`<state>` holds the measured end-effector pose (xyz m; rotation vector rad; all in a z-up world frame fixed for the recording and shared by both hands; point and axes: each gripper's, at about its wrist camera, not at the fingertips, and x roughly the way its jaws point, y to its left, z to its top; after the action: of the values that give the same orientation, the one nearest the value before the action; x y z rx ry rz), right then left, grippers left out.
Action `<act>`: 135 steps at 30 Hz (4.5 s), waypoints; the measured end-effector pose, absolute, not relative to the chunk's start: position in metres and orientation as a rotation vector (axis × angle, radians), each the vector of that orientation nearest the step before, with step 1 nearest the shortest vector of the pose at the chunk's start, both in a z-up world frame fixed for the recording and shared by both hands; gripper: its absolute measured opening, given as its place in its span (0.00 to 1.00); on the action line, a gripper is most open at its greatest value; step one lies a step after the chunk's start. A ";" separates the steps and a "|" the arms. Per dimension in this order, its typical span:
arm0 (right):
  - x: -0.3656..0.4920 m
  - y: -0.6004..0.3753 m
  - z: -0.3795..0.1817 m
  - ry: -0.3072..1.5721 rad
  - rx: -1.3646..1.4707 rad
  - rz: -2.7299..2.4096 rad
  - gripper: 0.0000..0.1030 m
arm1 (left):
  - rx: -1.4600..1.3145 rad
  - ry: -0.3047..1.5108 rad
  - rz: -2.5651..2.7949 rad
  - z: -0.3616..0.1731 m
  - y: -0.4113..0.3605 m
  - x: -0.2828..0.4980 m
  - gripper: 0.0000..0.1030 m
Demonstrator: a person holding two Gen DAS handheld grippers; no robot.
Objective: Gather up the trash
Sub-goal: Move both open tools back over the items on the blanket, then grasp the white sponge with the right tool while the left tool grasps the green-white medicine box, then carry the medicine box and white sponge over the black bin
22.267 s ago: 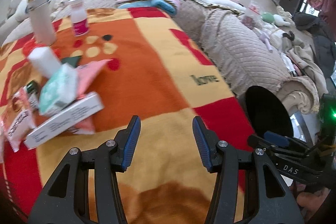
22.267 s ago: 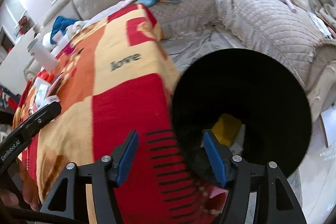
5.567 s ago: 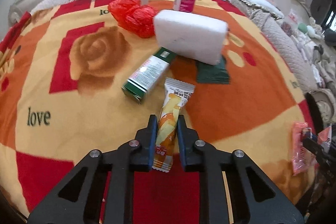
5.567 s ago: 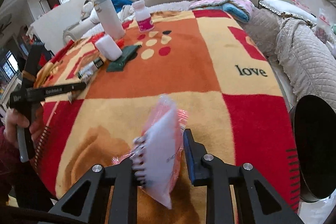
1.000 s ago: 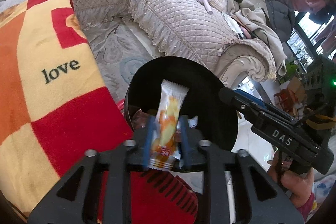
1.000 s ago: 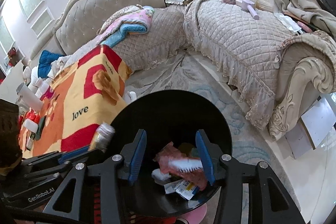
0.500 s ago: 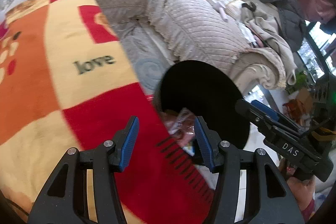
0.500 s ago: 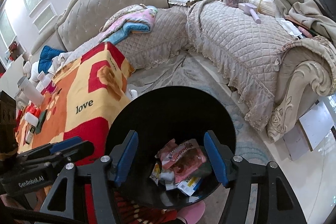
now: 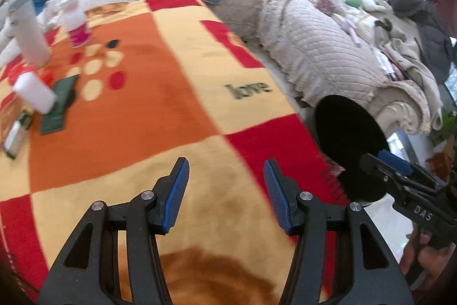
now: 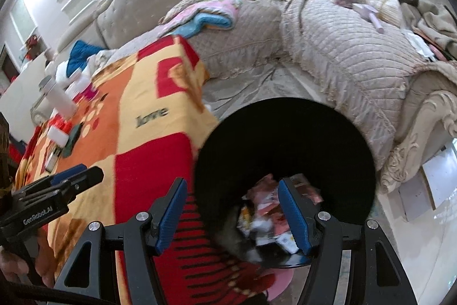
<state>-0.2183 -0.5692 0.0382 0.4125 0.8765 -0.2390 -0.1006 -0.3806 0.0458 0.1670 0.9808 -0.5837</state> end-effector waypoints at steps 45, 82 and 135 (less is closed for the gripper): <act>0.001 -0.313 0.065 0.922 0.189 0.265 0.65 | 0.033 0.997 -0.169 0.026 -0.104 0.003 0.51; -0.017 -0.377 0.045 0.949 0.146 0.153 0.85 | 0.032 0.925 -0.256 0.036 -0.115 0.026 0.61; -0.175 -0.488 0.072 0.821 0.258 -0.041 0.64 | 0.202 0.897 -0.550 0.068 -0.311 -0.091 0.21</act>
<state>-0.1747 -0.4879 0.0721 0.2584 0.8212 -0.0408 -0.0909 -0.3110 0.0682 0.2023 0.8966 -0.5499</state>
